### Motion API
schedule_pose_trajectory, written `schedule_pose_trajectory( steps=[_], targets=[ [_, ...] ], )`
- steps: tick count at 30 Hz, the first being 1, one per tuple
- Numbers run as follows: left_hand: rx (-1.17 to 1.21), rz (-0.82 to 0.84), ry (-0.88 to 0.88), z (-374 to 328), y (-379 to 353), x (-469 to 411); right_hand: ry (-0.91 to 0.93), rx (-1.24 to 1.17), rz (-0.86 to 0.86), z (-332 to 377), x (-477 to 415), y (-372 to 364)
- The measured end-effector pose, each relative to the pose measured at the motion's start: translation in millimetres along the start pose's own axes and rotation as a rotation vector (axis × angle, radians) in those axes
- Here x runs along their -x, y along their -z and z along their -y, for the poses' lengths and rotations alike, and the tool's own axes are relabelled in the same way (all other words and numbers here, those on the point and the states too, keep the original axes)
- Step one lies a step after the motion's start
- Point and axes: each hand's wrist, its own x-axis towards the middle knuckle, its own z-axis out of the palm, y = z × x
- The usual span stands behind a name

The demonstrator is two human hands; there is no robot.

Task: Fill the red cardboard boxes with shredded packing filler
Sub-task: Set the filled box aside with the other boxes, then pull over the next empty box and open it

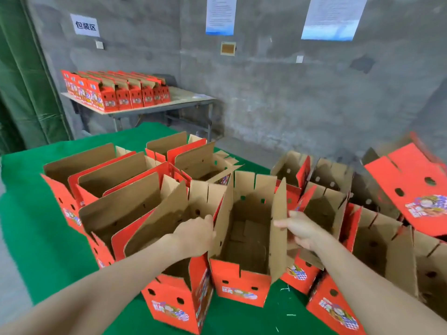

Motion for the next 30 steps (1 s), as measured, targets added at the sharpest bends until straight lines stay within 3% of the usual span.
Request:
schedule_pose_trajectory(
  steps=[4, 8, 12, 17, 20, 30],
  targets=[
    [0.068, 0.223, -0.027, 14, -33, -23, 0.038, 0.383, -0.094, -23, -15, -29],
    [0.342, 0.240, -0.077, 9, -37, -43, 0.051, 0.672, -0.209, -31, -26, -39],
    [0.377, -0.039, -0.131, -6, -30, -63, -0.018, 0.773, -0.148, -33, -23, -52],
    [0.310, -0.372, -0.314, -35, -23, -77, 0.116, 0.627, -0.206, -36, 9, -23],
    [0.295, -0.521, -0.421, -49, -14, -79, 0.186, 0.626, -0.108, -49, 44, 9],
    [0.060, -0.133, -0.704, -154, -61, -49, 0.073, 0.738, 0.093, -157, 158, 115]
  ],
)
